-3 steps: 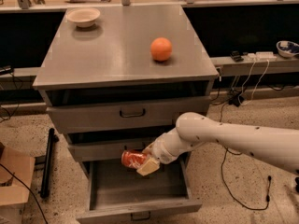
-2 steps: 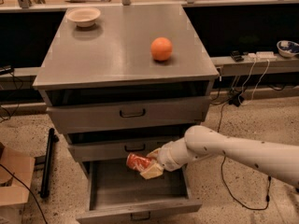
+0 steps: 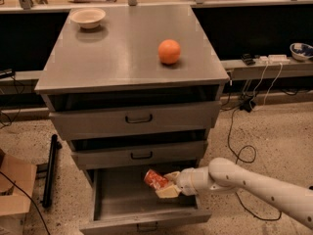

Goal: Place coke can into bottom drawer

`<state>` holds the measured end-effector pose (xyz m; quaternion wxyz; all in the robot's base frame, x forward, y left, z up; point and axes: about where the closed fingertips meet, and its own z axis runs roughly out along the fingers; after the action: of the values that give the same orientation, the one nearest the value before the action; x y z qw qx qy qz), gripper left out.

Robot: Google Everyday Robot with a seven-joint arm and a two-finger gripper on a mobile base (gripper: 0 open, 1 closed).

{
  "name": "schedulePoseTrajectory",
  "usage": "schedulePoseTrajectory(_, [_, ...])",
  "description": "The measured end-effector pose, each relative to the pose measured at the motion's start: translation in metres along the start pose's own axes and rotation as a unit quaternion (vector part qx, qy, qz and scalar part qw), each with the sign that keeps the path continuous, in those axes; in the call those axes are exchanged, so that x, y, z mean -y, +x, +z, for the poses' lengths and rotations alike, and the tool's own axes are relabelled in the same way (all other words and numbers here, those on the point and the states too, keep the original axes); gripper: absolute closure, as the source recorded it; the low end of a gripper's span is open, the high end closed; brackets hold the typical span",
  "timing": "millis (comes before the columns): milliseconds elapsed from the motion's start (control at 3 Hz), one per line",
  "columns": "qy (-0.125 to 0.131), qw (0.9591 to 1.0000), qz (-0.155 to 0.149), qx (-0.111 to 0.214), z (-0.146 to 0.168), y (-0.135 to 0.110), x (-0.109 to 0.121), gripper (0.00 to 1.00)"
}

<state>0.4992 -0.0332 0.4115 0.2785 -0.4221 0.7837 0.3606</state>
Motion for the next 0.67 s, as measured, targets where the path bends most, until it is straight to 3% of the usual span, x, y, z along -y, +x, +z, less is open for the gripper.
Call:
schedulePoseTrajectory(333, [-0.013, 0.9998, 0.016, 0.003, 0.015, 0.017, -0.006, 1.0])
schedulePoseTrajectory(667, [-0.011, 0.9998, 0.018, -0.001, 0.028, 0.018, 0.001, 1.0])
